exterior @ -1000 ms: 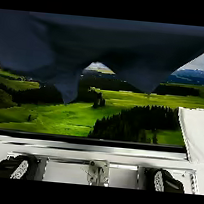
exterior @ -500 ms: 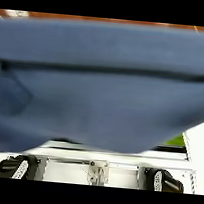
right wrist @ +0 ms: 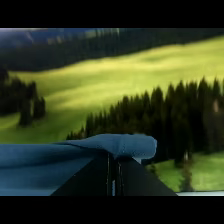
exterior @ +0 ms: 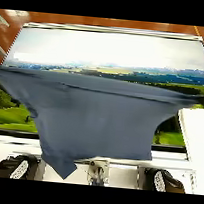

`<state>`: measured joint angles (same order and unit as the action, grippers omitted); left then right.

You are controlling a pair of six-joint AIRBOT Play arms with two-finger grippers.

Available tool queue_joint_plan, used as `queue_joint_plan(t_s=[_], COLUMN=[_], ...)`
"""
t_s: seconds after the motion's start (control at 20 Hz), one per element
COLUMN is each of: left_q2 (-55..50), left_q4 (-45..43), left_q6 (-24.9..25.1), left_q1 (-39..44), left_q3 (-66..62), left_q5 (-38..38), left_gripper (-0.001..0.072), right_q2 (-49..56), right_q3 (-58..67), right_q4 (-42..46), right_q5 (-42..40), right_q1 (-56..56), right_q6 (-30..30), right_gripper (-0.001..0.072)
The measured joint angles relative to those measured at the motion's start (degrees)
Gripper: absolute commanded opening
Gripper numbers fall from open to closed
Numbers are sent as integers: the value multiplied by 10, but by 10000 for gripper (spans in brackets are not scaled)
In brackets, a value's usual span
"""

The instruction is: Fold the shirts.

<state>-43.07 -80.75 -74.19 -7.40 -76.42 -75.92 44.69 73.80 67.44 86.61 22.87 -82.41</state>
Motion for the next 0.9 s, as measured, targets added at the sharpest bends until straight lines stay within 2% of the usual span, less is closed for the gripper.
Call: queue_joint_plan(t_s=[0.15,0.3,0.65,0.8,0.9], left_q2=[-99,-191,-338,-393,-424], left_q4=[18,58,111,125,129], left_q6=[0,0,-1,-1,-1], left_q1=[0,1,37,62,78], left_q3=[39,53,61,62,63], left_q5=[40,103,364,427,442], left_gripper=[39,39,39,40,39], right_q2=[103,199,362,407,429], right_q3=[-47,-65,-75,-75,-76], right_q4=[7,11,7,7,6], right_q5=[-111,-276,-588,-666,-678], right_q1=[-62,-128,-213,-221,-224], right_q6=[6,5,10,14,15], right_gripper=[63,63,63,63,63])
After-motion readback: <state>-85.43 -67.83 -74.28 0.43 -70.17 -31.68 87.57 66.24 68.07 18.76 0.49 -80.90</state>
